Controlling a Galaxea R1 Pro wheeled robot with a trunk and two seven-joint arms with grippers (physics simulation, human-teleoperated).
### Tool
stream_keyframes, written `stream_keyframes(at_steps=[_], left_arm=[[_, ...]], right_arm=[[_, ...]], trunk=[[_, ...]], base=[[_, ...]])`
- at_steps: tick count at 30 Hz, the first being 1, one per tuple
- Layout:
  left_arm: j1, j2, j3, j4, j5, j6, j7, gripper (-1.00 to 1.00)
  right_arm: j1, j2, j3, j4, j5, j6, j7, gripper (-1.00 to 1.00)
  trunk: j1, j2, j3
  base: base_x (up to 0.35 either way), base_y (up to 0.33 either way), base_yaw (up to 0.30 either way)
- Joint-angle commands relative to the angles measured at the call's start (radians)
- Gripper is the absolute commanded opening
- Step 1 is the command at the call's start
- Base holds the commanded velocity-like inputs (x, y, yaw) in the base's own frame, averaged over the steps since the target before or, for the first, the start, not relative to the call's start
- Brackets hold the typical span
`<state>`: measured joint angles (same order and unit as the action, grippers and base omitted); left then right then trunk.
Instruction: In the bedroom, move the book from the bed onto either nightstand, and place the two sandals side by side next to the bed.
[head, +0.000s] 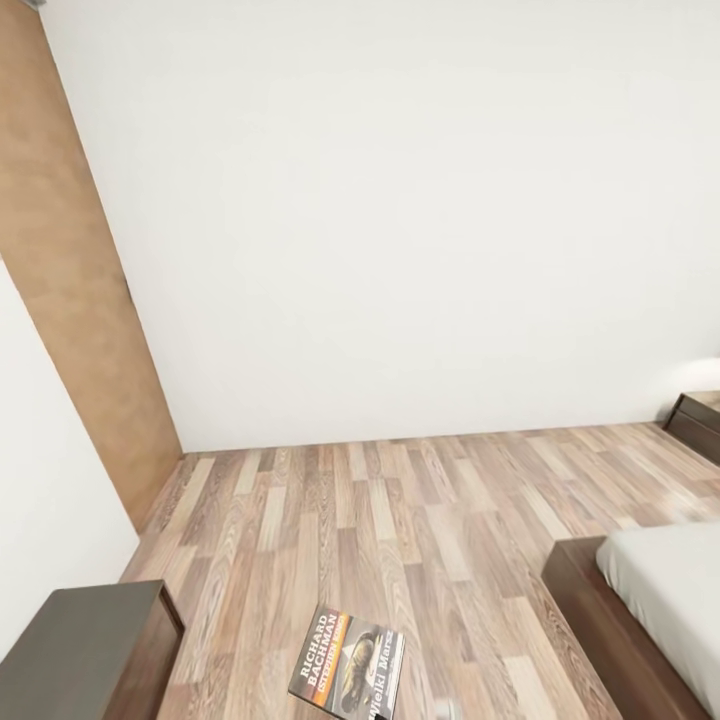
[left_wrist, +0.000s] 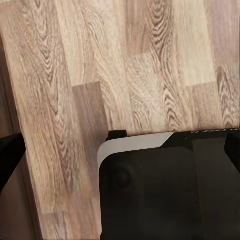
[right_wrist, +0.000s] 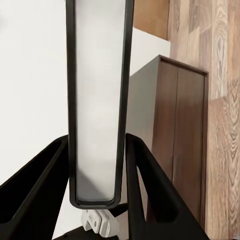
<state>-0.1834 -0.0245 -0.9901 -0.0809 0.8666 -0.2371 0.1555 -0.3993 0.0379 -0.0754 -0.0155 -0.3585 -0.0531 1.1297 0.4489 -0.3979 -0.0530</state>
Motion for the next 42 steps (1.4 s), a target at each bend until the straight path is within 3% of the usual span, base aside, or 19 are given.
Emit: stream_keyframes(at_steps=[1,42], left_arm=[[-0.001,0.0,-0.009,0.0,0.005,-0.002,0.006,1.0],[-0.001,0.0,-0.01,0.001,0.005,-0.002,0.006,1.0]], right_arm=[[-0.001,0.0,-0.01,0.001,0.007,-0.006,0.003,-1.0],[-0.001,0.002,-0.012,0.002,0.006,-0.008,0.016,-1.0]], trunk=[[0.001,-0.002,-0.002],[0.001,-0.002,-0.002]], base=[[0.305,0.0,0.0],[0.305,0.0,0.0]])
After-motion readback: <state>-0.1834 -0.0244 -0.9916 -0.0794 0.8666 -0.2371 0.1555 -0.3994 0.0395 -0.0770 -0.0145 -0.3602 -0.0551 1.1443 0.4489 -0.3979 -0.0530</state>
